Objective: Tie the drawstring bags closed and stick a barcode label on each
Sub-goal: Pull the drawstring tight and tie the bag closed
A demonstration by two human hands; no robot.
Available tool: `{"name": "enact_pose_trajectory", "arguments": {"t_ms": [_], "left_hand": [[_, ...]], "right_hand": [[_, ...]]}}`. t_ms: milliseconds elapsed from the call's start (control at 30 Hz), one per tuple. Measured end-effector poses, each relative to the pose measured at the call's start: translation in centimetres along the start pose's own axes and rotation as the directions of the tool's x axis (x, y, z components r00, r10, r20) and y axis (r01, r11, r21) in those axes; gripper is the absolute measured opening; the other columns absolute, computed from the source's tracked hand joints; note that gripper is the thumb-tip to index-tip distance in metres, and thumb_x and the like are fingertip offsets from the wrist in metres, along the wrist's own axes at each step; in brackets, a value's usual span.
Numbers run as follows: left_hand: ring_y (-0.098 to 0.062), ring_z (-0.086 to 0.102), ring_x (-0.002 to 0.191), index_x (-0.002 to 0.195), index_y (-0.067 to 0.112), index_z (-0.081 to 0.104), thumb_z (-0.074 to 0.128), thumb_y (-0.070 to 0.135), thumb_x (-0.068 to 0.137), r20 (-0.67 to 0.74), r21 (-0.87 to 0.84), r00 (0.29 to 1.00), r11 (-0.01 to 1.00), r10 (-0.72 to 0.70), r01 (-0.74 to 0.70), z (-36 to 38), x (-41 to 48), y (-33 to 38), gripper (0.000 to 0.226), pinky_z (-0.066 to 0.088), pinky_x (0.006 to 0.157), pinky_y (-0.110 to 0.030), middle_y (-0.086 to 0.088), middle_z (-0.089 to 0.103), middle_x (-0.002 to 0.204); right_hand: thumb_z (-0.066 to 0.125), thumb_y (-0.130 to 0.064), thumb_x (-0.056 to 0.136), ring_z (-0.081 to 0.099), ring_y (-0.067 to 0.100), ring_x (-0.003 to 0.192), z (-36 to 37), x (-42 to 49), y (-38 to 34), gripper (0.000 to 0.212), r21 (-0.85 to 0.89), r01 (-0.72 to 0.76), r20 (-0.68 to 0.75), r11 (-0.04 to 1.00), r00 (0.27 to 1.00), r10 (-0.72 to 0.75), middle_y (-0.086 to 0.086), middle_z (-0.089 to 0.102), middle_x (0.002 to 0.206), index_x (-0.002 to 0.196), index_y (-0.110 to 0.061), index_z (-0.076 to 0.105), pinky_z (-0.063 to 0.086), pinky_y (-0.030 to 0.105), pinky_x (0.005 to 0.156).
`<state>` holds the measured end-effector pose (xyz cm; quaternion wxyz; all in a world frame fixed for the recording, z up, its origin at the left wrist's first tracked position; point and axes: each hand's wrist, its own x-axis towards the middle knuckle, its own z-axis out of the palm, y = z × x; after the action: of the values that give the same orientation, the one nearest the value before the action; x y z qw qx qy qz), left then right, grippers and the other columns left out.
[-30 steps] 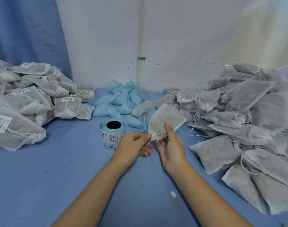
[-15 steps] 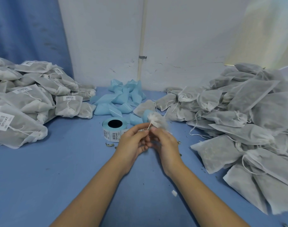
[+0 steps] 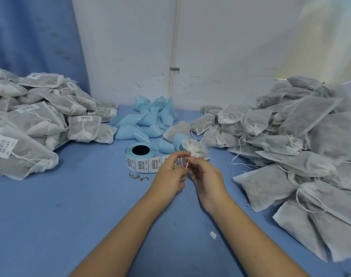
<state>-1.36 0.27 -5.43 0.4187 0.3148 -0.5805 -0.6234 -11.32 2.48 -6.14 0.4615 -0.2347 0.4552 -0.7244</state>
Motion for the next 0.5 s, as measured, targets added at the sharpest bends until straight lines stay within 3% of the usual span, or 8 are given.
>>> {"name": "enact_pose_trajectory", "arguments": {"t_ms": [200,267,367,433,500], "left_hand": [[-0.006,0.028,0.037,0.118,0.02,0.043,0.04,-0.011,0.088,-0.057,-0.082,0.995,0.994,-0.081,0.076,0.7,0.4,-0.3,0.043,0.025,0.037,-0.018,0.01,0.032,0.04],[-0.01,0.034,0.042,0.115,0.022,0.045,0.045,-0.004,0.091,-0.074,0.074,0.997,0.997,-0.005,0.01,0.4,0.2,-0.8,0.035,0.031,0.042,-0.02,0.007,0.037,0.045],[-0.007,0.042,0.051,0.096,0.025,0.056,0.051,0.013,0.095,-0.109,0.364,0.981,0.925,0.159,-0.109,-0.2,-0.1,-1.6,0.013,0.036,0.051,-0.018,0.007,0.045,0.055],[-0.001,0.047,0.058,0.089,0.02,0.06,0.052,0.016,0.095,-0.13,0.513,0.954,0.842,0.271,-0.169,-0.9,0.0,-1.9,0.011,0.036,0.056,-0.014,0.009,0.052,0.063],[-0.003,0.05,0.073,0.093,0.017,0.063,0.052,0.02,0.096,-0.143,0.678,0.925,0.716,0.353,-0.168,-1.7,0.2,-1.8,0.012,0.036,0.063,-0.019,0.009,0.056,0.079]], "right_hand": [[0.059,-0.003,0.085,0.062,0.008,0.07,-0.2,0.4,-0.6,0.01,0.196,-0.098,-0.038,0.976,0.993,0.108,0.003,0.068,0.075,0.084,-0.006,0.067,0.046,0.017,0.071],[0.059,-0.006,0.087,0.066,0.007,0.074,-0.3,0.4,-0.6,0.009,0.211,-0.104,-0.021,0.972,0.994,0.111,0.002,0.07,0.079,0.086,-0.008,0.068,0.047,0.017,0.073],[0.056,-0.012,0.092,0.07,0.006,0.082,-0.5,0.4,-0.7,0.011,0.192,-0.111,0.061,0.975,0.993,0.101,0.001,0.075,0.087,0.094,-0.011,0.067,0.051,0.017,0.074],[0.053,-0.014,0.094,0.07,0.005,0.081,-0.6,0.3,-0.8,0.012,0.173,-0.117,0.104,0.978,0.99,0.1,0.001,0.075,0.087,0.097,-0.013,0.064,0.052,0.017,0.071],[0.052,-0.016,0.095,0.068,0.005,0.073,-0.6,0.3,-0.8,0.013,0.155,-0.11,0.092,0.982,0.991,0.097,-0.001,0.073,0.079,0.096,-0.014,0.065,0.052,0.016,0.066]]}}
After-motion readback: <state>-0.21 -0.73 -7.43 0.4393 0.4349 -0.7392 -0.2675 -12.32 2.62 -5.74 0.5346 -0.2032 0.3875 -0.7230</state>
